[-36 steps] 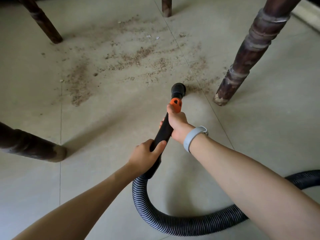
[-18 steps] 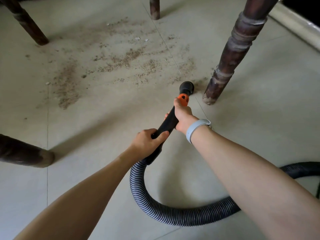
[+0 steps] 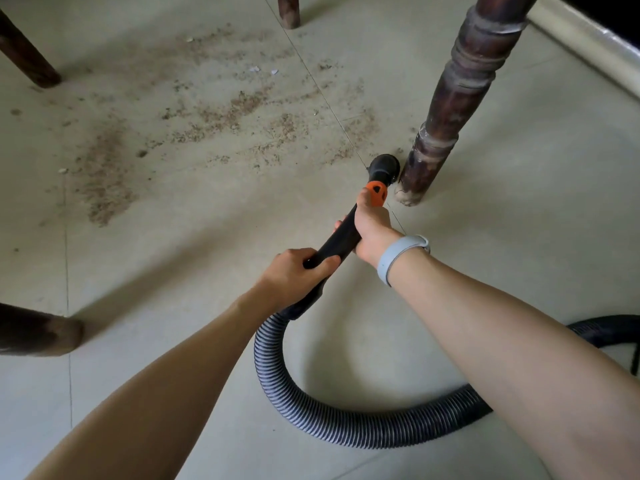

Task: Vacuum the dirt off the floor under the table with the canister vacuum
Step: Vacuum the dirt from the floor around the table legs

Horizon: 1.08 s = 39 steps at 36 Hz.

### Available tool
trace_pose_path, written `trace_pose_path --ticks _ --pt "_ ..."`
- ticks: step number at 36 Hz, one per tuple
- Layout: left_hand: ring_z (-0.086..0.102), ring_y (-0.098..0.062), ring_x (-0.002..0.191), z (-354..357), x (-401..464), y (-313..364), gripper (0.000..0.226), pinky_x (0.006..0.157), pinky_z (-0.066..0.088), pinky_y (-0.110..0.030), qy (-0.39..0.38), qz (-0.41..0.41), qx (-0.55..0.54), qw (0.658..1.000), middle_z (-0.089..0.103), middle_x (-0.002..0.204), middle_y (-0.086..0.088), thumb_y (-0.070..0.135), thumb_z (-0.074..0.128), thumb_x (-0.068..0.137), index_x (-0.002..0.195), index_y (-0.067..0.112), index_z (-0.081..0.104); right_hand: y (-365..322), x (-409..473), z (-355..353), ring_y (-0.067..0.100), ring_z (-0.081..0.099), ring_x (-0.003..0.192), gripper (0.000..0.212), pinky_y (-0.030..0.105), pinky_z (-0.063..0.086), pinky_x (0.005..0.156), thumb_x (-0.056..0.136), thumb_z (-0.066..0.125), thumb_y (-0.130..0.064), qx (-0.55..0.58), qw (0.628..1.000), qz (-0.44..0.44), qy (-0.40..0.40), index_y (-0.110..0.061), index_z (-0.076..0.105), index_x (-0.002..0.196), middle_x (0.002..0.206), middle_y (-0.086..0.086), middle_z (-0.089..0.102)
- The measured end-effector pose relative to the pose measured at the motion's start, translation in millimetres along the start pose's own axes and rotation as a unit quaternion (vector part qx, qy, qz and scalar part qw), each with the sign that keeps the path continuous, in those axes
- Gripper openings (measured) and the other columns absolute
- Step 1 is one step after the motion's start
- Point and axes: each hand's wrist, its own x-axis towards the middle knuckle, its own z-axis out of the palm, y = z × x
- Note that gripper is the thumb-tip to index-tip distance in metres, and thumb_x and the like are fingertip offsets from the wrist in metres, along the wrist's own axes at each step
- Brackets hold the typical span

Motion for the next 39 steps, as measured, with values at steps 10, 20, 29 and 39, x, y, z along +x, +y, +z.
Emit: trace_pose_path --ticks 10,20,29,39 --pt "0.059 -0.018 0.076 -8.8 39.7 19.0 0.036 0.067 0.046 -0.027 -0.024 0.003 0.034 0.999 0.061 0.073 0.003 0.056 0.050 0.088 0.074 0.024 0.057 -28.2 21.7 -4.8 0.021 0.059 0.059 0.042 0.037 0.056 0.076 0.097 0.044 -0.047 0.072 0.997 -0.002 -0.006 -0.009 0.046 0.115 0.082 0.008 0.057" --pt "0.064 -0.018 0.075 -4.5 26.7 13.5 0.033 0.070 0.052 -0.032 0.010 0.006 0.091 0.996 0.068 0.075 0.003 0.059 0.047 0.087 0.071 0.030 0.049 -11.3 19.8 -6.0 0.021 0.058 0.067 0.044 0.034 0.054 0.071 0.097 0.046 -0.047 0.115 0.993 -0.002 -0.040 -0.004 0.045 0.108 0.079 0.008 0.055" --pt "0.062 -0.019 0.073 -13.4 11.6 -0.8 0.036 0.067 0.049 -0.030 0.026 -0.016 0.070 0.997 0.063 0.069 0.004 0.058 0.047 0.088 0.072 0.026 0.050 -6.6 9.6 14.8 0.022 0.059 0.067 0.041 0.039 0.056 0.080 0.096 0.047 -0.047 0.072 0.995 0.004 -0.065 -0.006 0.047 0.092 0.080 0.009 0.056" --pt "0.060 -0.015 0.066 -16.3 -9.0 -8.0 0.037 0.057 0.044 -0.026 0.051 -0.036 0.073 0.995 0.064 0.063 0.006 0.058 0.046 0.089 0.076 0.023 0.050 5.2 -1.8 27.9 0.023 0.054 0.060 0.041 0.037 0.051 0.063 0.095 0.051 -0.046 0.091 0.992 0.015 -0.092 -0.005 0.046 0.091 0.074 0.010 0.051"
